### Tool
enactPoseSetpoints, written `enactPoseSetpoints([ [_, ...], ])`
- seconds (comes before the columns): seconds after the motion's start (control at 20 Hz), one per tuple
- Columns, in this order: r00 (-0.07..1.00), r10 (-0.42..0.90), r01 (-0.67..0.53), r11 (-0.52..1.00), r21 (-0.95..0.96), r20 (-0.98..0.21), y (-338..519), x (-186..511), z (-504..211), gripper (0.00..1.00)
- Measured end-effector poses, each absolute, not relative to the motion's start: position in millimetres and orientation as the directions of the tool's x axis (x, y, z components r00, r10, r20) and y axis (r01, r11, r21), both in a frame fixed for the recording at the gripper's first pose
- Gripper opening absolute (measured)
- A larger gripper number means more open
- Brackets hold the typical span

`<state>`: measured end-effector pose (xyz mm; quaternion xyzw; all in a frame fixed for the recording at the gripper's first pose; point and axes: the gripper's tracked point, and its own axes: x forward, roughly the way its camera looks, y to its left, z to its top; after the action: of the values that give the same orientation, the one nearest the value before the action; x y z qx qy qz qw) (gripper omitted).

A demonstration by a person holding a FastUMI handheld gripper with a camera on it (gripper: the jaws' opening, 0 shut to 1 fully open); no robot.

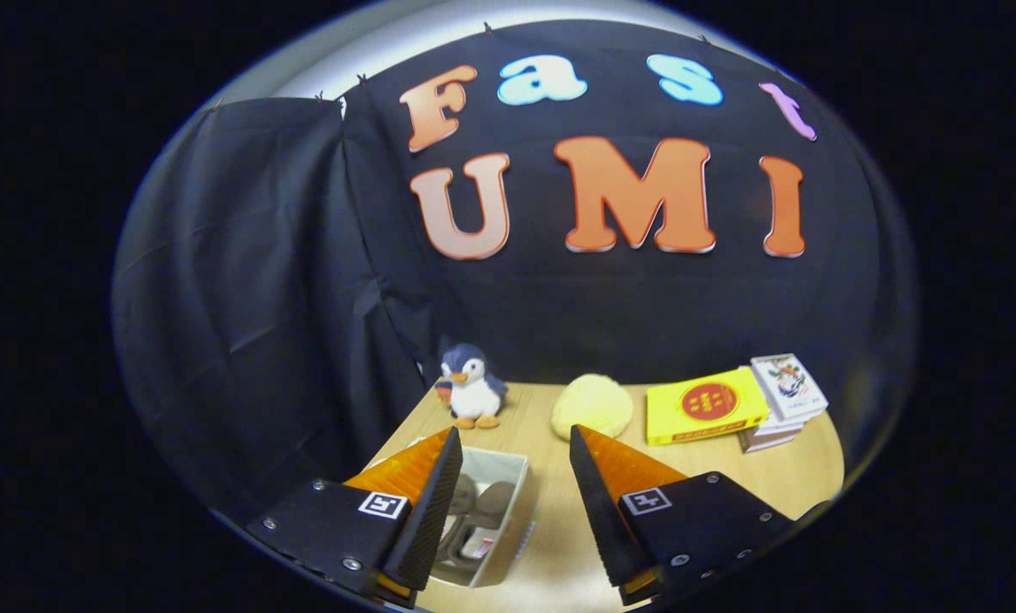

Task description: Open the storage box then place both shoes into the box .Put the left shoe in first, then the right shoe, with the right side of both shoes facing outward in a uniform manner.

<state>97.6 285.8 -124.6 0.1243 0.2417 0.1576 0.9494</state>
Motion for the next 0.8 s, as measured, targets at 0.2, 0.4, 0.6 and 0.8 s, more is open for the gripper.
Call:
enactPoseSetpoints([
  [0.2,0.916,0.277,-0.211,0.948,0.238,-0.290,204,96,-79,0.87],
  [0.4,0.960,0.210,-0.177,0.967,0.181,-0.184,140,91,-46,0.94],
  [0.6,0.975,0.181,-0.154,0.968,0.198,-0.128,94,77,-41,0.96],
  [0.8,0.983,0.160,-0.135,0.963,0.232,-0.092,64,73,-38,0.97],
])
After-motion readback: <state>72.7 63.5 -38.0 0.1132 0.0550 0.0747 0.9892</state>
